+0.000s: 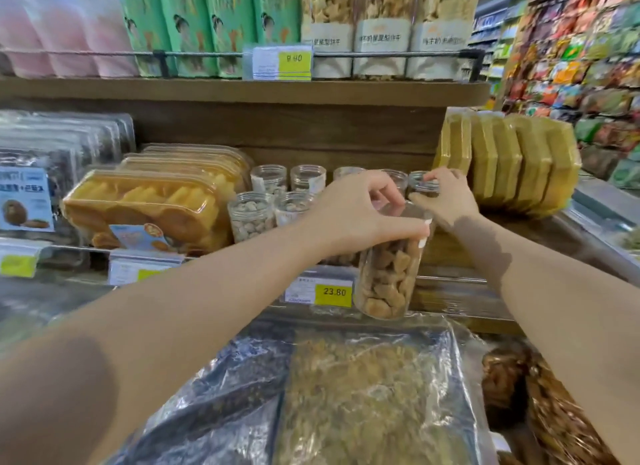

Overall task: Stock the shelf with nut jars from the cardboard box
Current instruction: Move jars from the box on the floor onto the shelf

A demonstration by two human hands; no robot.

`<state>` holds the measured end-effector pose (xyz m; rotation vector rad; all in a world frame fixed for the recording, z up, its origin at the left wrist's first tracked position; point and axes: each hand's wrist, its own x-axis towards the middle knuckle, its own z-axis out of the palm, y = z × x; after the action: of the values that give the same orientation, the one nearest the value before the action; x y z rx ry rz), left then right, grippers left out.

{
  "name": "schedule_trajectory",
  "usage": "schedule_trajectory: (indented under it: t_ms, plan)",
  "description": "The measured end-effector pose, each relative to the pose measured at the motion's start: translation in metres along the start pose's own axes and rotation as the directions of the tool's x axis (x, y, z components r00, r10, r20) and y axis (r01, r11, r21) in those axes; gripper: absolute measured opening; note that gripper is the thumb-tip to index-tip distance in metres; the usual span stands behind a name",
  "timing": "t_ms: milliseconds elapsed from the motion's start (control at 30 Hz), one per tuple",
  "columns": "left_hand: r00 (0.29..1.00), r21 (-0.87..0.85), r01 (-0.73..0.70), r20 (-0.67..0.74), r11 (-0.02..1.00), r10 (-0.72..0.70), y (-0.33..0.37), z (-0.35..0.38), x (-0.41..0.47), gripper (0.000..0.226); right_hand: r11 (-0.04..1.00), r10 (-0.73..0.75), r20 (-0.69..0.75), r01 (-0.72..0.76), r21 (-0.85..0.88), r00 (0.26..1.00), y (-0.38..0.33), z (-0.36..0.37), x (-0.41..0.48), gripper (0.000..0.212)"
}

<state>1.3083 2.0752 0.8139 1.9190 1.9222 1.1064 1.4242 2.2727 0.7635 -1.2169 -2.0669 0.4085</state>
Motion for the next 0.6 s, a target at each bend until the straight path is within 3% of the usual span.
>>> schedule_trajectory:
  t_ms: [133, 333, 467, 600]
  plan:
    - [0.999, 0.016, -0.042, 0.004, 0.999, 0.042, 0.019, 0.005, 0.012, 0.04, 1.0, -0.014, -0.077, 0.016, 0.019, 0.997, 0.007, -0.023, -0.007, 0.043]
    - [0.996, 0.109, -0.077, -0.025, 0.991, 0.08, 0.056, 0.027, 0.056, 0.062, 0.987, 0.146, -0.25, -0.123, 0.107, 0.957, 0.037, -0.074, -0.03, 0.034]
    - [1.0, 0.311, -0.029, 0.019, 0.95, 0.025, 0.058, 0.05, 0.082, 0.062, 0.982, 0.189, -0.276, -0.176, 0.073, 0.942, 0.049, -0.093, -0.045, 0.03]
    - [0.993, 0.529, -0.022, 0.106, 0.848, -0.041, 0.047, 0.07, 0.082, 0.054, 0.986, 0.169, -0.239, -0.166, 0.036, 0.956, 0.05, -0.101, -0.059, 0.026]
